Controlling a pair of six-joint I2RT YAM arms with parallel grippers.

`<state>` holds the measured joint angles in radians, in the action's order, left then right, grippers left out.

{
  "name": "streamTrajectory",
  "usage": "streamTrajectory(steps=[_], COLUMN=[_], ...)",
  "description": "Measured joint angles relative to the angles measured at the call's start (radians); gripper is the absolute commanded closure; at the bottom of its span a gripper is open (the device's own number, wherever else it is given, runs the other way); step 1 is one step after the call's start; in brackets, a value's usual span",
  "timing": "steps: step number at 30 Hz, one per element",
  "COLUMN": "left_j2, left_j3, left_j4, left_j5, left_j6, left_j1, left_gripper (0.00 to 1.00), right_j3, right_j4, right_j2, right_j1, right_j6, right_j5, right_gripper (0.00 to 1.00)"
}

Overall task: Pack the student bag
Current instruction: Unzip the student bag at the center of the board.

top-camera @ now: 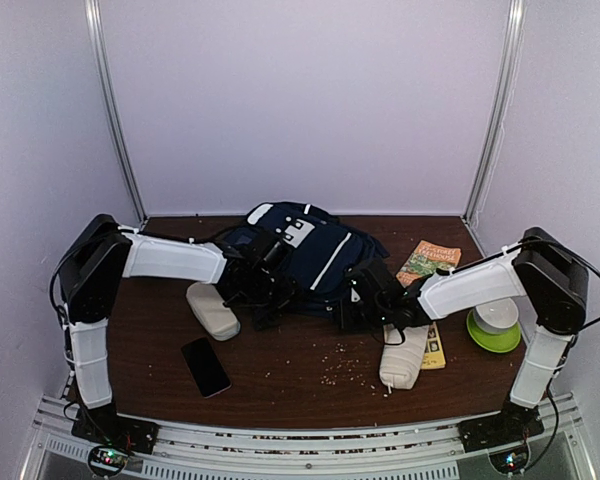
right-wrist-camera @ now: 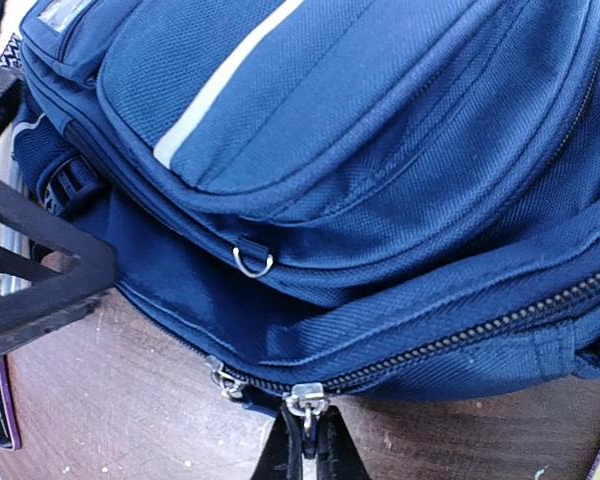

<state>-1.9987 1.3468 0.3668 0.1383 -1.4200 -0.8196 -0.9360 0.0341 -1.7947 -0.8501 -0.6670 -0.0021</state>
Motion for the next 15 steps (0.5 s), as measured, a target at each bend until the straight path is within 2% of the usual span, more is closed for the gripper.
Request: streamTrajectory(steps=[9, 12, 15], left_j2=[-0.064, -0.079, -0.095], left_j3=[0.072, 0.092, 0.110], left_j4=[0.029, 0.029, 0.034], left_j5=[-0.003, -0.007, -0.006], left_j6=[-0.003, -0.002, 0.004], left_j1=[0.022, 0.036, 0.043], left_gripper=[0.21, 0.28, 0.39], right_j3=[0.005, 0.006, 0.006], right_j4=[-0.001, -0.004, -0.013], right_j2=[0.005, 0.007, 0.011], right_j1=[0.000, 0.000, -0.001], right_j6=[0.017, 0.028, 0.039], right_j5=[-0.014, -0.020, -0.023], right_gripper=[1.00, 1.00, 1.00])
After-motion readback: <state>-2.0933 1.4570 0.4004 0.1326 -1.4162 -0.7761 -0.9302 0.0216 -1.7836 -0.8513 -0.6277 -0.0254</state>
